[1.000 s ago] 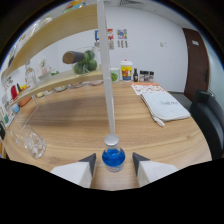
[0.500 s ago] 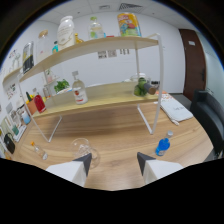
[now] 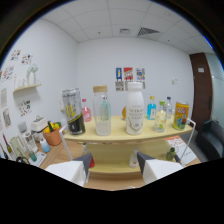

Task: Make me a cup of Mount Fuji.

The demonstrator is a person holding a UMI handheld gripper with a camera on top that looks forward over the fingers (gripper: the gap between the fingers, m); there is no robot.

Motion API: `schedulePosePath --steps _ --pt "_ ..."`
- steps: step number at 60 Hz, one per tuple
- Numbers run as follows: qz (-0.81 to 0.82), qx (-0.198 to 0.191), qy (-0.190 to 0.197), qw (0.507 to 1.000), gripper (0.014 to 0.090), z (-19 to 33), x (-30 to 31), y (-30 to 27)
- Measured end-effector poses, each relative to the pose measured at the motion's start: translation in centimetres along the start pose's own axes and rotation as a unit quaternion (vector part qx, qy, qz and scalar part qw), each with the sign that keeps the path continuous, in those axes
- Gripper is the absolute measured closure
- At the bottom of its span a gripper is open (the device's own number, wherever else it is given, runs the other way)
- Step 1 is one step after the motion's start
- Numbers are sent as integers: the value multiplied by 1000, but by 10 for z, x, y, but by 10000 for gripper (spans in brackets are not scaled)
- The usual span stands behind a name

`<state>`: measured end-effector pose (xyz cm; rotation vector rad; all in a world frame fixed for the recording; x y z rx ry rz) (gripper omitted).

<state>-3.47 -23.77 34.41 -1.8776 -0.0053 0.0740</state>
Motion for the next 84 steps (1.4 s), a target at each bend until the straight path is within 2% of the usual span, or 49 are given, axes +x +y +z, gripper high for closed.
schedulePosePath --steps 5,11,17,23,29,34,37,39,53,68,76,84 --pt "1 45 1 999 193 15 -9 -45" --pt "-1 68 -1 998 192 43 -20 -73" --pt "-14 69 5 998 199 73 -29 -87" --pt "-13 70 13 997 237 95 -31 -93" --pt "-11 57 20 998 357 114 -31 -90" --pt "-15 50 20 998 563 124 -34 -87" --pt "-15 48 26 998 570 127 -32 -86" --pt "-14 47 29 998 615 128 -31 -86" --pt "-6 47 30 998 636 118 -32 -86" --pt "-17 96 10 995 641 60 -42 -95" --pt "-19 93 7 995 641 41 -39 -54" --pt "-7 52 8 999 643 43 -35 21"
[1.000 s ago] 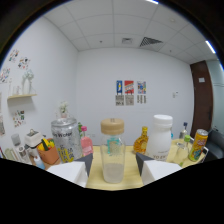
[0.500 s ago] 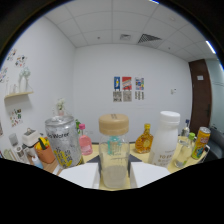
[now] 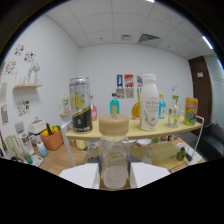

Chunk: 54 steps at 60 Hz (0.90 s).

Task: Make me a cup of Mount Fuji.

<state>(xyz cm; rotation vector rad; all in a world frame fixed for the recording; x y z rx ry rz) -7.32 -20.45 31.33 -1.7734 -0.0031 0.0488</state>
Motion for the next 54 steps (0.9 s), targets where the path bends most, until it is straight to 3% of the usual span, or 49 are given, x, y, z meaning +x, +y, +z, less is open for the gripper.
schedulePosePath --steps 15,25,37,54 --pt "62 -73 -3 995 642 6 10 134" --pt "238 -101 -25 966 642 12 10 179" --pt "456 -90 -56 884 643 19 6 187" --pt "703 -35 -106 702 644 25 4 160"
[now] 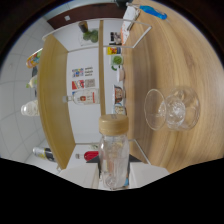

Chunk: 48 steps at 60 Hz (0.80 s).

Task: Make me a cup of Mount Fuji.

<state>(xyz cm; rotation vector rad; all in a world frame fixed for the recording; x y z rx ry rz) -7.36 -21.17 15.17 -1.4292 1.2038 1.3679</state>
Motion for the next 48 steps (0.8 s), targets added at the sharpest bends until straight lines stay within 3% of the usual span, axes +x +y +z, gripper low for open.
schedulePosePath --steps 8,14,30,39,48 --pt "110 0 -48 993 643 3 -11 -4" --pt "166 3 -64 984 642 4 -9 -10" --pt "174 0 -50 984 646 5 0 -13" --pt "48 -17 -31 998 642 2 -21 -2" --pt "-250 -15 -1 968 642 -1 -59 11"
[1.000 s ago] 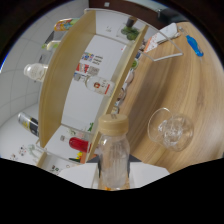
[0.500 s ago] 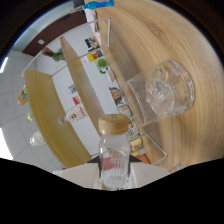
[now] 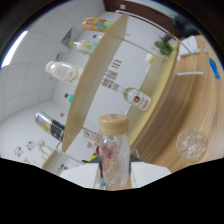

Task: Make me a cup of Mount Fuji.

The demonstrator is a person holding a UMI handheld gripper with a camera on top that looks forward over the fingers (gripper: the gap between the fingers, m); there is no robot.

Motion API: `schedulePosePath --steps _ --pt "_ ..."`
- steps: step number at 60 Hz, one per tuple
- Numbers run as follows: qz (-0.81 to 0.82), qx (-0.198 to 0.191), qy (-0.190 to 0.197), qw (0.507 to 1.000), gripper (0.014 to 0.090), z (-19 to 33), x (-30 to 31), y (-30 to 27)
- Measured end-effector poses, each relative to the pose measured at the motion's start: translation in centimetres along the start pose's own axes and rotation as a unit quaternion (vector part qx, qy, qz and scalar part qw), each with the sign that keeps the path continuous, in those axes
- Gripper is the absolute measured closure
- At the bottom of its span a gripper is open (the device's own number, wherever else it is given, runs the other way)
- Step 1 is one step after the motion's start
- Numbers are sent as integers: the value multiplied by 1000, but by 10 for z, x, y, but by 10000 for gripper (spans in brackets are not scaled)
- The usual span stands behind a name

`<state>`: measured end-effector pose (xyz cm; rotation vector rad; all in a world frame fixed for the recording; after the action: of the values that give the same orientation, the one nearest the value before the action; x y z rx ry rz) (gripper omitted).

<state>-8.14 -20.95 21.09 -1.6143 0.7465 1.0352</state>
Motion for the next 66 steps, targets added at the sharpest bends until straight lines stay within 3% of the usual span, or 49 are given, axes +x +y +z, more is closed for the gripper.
schedulePosePath --steps 8,17,30,43,66 --pt "-224 6 35 974 640 2 -8 -1" --pt "-442 -24 106 890 642 12 39 24" --pt "-514 -61 154 842 642 24 104 57" --pt "-493 -89 169 849 639 28 134 76" --pt "-496 -92 164 848 613 17 137 86"
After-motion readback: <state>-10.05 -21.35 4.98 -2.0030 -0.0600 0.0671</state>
